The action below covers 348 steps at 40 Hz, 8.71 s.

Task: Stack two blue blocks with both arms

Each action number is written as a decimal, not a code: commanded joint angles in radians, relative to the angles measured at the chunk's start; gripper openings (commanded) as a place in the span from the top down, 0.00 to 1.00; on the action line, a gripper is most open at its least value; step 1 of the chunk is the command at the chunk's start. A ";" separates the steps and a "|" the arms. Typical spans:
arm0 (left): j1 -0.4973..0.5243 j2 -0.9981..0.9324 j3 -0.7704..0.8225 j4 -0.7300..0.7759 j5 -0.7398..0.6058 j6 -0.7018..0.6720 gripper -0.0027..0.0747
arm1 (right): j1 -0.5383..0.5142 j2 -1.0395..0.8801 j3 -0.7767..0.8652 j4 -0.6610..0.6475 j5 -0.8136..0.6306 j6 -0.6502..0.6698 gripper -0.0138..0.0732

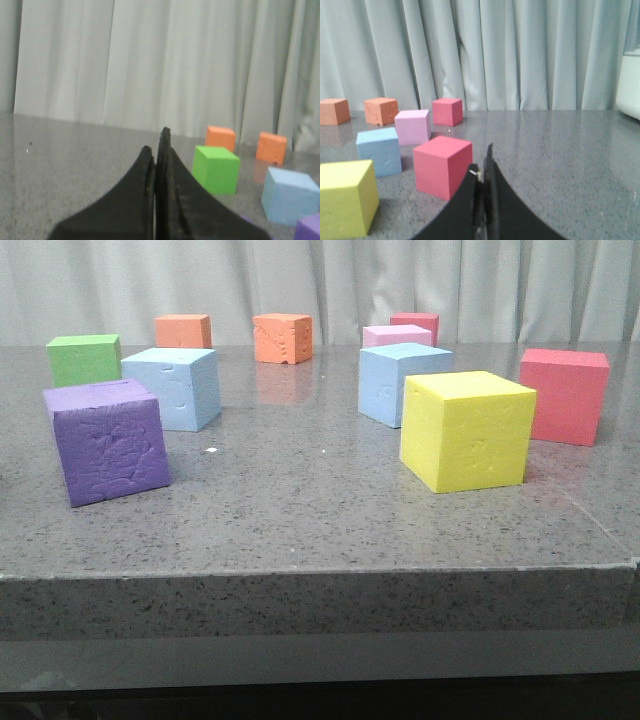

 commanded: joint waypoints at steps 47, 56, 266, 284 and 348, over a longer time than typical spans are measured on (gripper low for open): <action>0.002 0.540 -0.608 0.047 0.220 0.003 0.99 | -0.005 0.576 -0.706 -0.001 0.421 -0.007 0.92; 0.002 0.544 -0.608 0.047 0.220 0.003 0.99 | -0.005 0.576 -0.706 -0.001 0.421 -0.007 0.92; 0.002 0.544 -0.608 0.047 0.194 0.003 0.11 | 0.565 1.913 -2.120 -0.211 1.203 0.445 0.43; 0.002 0.544 -0.608 0.047 0.196 0.003 0.11 | 0.494 1.837 -2.120 -0.229 1.256 0.445 0.92; 0.002 0.548 -0.608 0.047 0.198 0.003 0.11 | 0.097 0.403 -0.469 -0.324 0.557 0.303 0.92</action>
